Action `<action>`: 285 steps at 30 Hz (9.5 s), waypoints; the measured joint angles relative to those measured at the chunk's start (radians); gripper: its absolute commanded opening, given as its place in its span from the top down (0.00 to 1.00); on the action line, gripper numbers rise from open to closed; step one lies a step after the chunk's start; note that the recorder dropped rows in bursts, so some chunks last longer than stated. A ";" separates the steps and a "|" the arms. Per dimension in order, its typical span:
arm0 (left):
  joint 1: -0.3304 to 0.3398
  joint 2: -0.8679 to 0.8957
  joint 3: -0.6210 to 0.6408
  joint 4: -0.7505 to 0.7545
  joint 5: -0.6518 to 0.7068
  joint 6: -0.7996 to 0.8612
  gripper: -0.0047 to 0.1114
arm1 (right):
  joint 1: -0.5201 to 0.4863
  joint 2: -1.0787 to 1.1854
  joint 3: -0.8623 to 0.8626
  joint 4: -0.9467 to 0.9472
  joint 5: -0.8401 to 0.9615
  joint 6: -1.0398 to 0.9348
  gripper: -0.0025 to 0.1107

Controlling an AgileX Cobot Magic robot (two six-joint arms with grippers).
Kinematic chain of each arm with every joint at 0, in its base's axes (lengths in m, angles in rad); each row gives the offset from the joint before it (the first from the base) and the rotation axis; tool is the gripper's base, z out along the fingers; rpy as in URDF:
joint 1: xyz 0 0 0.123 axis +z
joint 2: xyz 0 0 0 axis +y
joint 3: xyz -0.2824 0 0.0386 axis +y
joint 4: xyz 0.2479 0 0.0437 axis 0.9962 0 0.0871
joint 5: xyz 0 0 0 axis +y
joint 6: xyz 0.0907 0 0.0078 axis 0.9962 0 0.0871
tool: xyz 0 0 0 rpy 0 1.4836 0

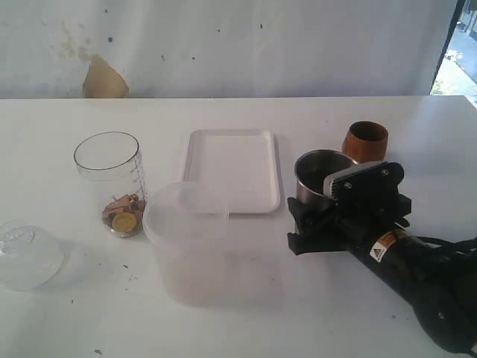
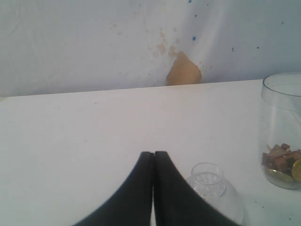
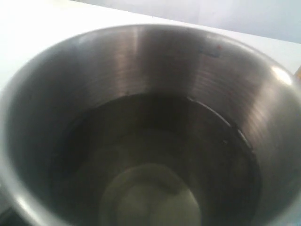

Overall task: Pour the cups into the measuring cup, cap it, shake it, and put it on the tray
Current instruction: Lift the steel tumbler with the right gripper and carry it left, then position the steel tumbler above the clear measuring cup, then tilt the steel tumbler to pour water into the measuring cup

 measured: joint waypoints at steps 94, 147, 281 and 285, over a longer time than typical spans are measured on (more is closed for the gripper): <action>0.000 0.000 0.000 0.000 0.000 0.000 0.95 | 0.209 0.329 -1.186 -0.176 0.812 -0.087 0.98; 0.000 0.000 0.000 0.000 0.000 0.000 0.95 | 0.202 0.285 -1.118 -0.192 0.759 -0.270 0.98; 0.000 0.000 0.000 0.000 0.000 0.000 0.95 | 0.217 0.279 -1.113 -0.378 0.756 -0.855 0.98; 0.000 0.000 0.000 0.000 0.000 0.000 0.95 | 0.217 0.279 -1.113 -0.378 0.756 -0.873 0.98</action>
